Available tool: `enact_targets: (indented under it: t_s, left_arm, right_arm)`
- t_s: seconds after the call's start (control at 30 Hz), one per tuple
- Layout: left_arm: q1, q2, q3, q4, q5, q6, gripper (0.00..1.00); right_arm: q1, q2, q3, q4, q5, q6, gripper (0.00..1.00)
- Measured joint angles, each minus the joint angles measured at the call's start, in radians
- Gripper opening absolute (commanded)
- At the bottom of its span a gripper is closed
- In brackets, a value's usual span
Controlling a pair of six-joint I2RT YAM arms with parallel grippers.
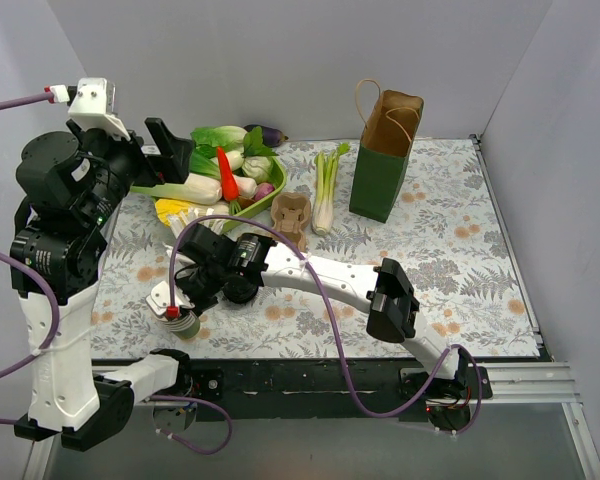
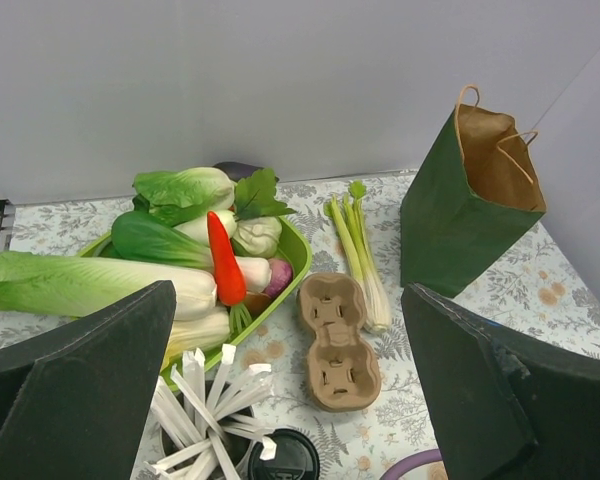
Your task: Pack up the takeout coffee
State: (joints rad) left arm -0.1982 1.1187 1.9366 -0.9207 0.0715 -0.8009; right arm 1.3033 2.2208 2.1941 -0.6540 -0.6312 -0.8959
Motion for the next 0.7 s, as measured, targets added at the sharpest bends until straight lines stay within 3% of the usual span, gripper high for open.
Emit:
enact_targets:
  t_s: [0.43, 0.7]
  left_arm:
    - [0.003, -0.013, -0.033, 0.001, -0.003, 0.001, 0.98]
    - [0.003, -0.014, -0.039, 0.002, -0.004, 0.001, 0.98]
  right_arm:
    - [0.002, 0.000, 0.042, 0.022, -0.001, 0.040, 0.01]
    - [0.007, -0.014, 0.018, 0.123, 0.019, 0.109, 0.01]
